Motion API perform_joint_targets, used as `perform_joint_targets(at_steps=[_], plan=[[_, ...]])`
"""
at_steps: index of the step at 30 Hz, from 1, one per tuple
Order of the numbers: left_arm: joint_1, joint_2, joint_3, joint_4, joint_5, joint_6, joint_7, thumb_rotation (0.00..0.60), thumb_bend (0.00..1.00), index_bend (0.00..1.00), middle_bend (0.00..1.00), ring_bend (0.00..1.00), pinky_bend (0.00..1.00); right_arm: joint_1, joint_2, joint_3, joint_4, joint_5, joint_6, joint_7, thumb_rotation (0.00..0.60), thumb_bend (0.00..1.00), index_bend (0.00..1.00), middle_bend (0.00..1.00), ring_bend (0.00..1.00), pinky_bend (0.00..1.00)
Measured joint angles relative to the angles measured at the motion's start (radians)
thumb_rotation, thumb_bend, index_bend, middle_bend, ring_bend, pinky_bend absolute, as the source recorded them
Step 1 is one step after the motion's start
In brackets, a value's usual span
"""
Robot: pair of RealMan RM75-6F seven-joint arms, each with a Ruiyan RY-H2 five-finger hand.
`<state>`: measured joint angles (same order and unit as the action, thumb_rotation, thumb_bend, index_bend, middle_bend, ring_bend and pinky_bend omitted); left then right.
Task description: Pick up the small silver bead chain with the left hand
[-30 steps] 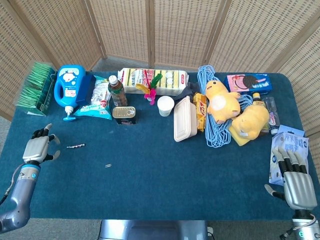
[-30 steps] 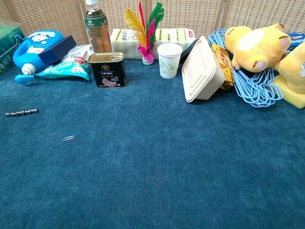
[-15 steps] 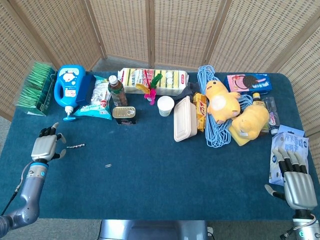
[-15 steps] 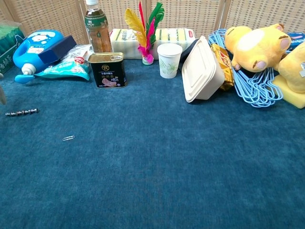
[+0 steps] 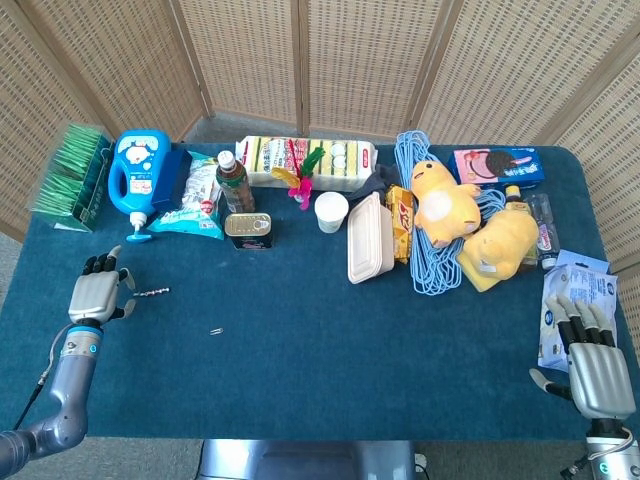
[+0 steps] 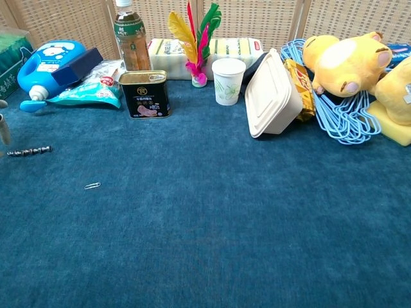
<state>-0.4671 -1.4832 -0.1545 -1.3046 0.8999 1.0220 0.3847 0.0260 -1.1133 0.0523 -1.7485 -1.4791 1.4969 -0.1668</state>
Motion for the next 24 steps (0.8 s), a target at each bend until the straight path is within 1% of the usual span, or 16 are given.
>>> perform_joint_targets(at_steps=[11, 24], plan=[[-0.004, -0.037, 0.003, 0.049, 0.004, -0.006, -0.008, 0.600, 0.60, 0.45, 0.00, 0.00, 0.00, 0.001, 0.002, -0.002, -0.002, 0.002, -0.005, 0.010, 0.600, 0.00, 0.00, 0.00, 0.00, 0.00], [-0.005, -0.079, -0.007, 0.085, 0.017, 0.020, -0.009, 0.600, 0.60, 0.45, 0.00, 0.00, 0.00, 0.002, 0.006, 0.000, -0.003, 0.007, -0.008, 0.021, 0.600, 0.00, 0.00, 0.00, 0.00, 0.00]])
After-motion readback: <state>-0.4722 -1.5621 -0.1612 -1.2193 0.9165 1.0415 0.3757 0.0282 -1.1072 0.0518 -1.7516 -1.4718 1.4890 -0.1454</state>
